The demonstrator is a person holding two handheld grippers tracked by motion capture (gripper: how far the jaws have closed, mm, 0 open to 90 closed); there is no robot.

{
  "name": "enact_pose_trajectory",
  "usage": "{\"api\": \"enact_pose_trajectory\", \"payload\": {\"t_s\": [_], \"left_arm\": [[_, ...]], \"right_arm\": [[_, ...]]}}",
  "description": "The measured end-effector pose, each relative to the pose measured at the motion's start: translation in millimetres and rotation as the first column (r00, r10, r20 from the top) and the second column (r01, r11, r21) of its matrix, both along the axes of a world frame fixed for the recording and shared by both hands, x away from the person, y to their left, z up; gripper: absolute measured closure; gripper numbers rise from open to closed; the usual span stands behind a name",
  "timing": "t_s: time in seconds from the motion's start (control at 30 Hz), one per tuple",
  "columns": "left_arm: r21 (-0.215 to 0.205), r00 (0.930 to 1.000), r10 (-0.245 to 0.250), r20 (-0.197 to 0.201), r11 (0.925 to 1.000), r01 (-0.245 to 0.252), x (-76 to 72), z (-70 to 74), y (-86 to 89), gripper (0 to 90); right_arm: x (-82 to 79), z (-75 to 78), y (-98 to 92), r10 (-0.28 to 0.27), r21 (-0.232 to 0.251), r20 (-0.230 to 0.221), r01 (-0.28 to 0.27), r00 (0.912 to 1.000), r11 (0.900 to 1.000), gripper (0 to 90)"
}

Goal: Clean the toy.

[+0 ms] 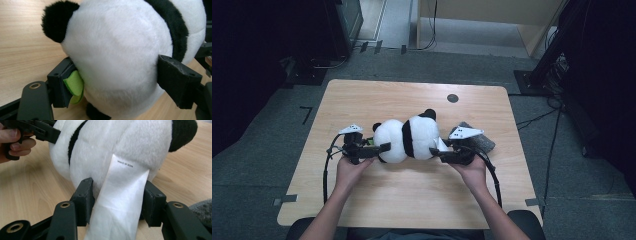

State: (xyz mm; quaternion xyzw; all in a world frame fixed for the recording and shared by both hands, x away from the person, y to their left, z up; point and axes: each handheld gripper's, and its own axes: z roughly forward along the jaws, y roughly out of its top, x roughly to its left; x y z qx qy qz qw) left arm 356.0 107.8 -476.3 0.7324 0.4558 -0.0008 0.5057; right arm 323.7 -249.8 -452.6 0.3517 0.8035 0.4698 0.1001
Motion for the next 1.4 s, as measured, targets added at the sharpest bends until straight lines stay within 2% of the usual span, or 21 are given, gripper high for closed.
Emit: {"api": "enact_pose_trajectory", "payload": {"t_s": [0.07,0.13,0.23,0.3,0.37,0.43,0.53,0.63,0.77,0.87,0.97,1.17,1.3,1.4], "left_arm": [[0.015,0.9998,0.013,0.013,0.9998,-0.013,1.2,2.2,0.5,20.3],[0.039,0.9991,0.020,0.037,0.9990,-0.021,0.0,6.2,1.8,20.3],[0.055,0.9955,0.041,0.086,0.9974,-0.045,-2.9,12.5,5.5,23.5],[0.042,0.9946,0.043,0.094,0.9980,-0.047,-4.3,16.4,6.3,24.7],[0.039,0.9941,0.036,0.102,0.9984,-0.040,-5.7,18.2,4.2,24.7],[0.068,0.9934,0.033,0.110,0.9969,-0.040,-7.6,19.1,1.9,24.5],[0.089,0.9915,0.024,0.128,0.9954,-0.035,-13.3,21.8,0.9,24.3],[0.101,0.9920,0.022,0.124,0.9943,-0.035,-17.2,21.6,-0.3,24.0],[0.160,0.9894,0.013,0.145,0.9864,-0.037,-22.5,19.0,-6.6,21.8],[0.179,0.9858,0.032,0.165,0.9820,-0.062,-24.6,17.2,-10.2,21.9],[0.181,0.9821,0.041,0.184,0.9807,-0.074,-24.8,13.5,-12.2,22.0],[0.183,0.9803,0.051,0.191,0.9793,-0.087,-22.5,9.6,-12.6,21.9],[0.157,0.9830,0.057,0.175,0.9840,-0.085,-21.3,7.9,-10.9,21.9],[0.137,0.9863,0.067,0.151,0.9866,-0.088,-19.6,6.6,-9.9,22.0]], "right_arm": [[3.3,-0.7,-0.6,-0.006,0.016,-0.002,0.006,1.0000,1.000,49.3],[5.5,0.2,-1.7,-0.017,0.011,0.012,0.017,0.9998,1.000,49.2],[7.2,2.7,-4.2,-0.039,-0.009,0.040,0.039,0.9984,0.999,49.6],[8.0,4.0,-7.7,-0.057,-0.026,0.056,0.059,0.9968,0.998,50.3],[10.0,4.1,-11.8,-0.081,-0.015,0.054,0.082,0.9953,0.997,51.2],[11.7,4.1,-15.0,-0.110,-0.011,0.056,0.111,0.9924,0.994,51.2],[12.4,5.0,-21.5,-0.141,-0.012,0.073,0.142,0.9874,0.990,51.2],[12.9,6.4,-28.8,-0.168,-0.011,0.085,0.169,0.9821,0.986,50.4],[17.8,5.1,-39.1,-0.203,-0.032,0.101,0.207,0.9740,0.978,49.6],[21.1,4.0,-50.8,-0.229,-0.037,0.097,0.233,0.9686,0.972,48.9],[22.0,2.8,-59.7,-0.244,-0.040,0.098,0.248,0.9649,0.968,47.9],[24.5,-5.9,-72.2,-0.274,-0.066,0.109,0.282,0.9554,0.957,46.9],[28.0,-11.2,-82.2,-0.298,-0.048,0.098,0.304,0.9494,0.951,45.7],[31.0,-18.9,-89.5,-0.302,-0.036,0.075,0.305,0.9503,0.952,45.7]]}}
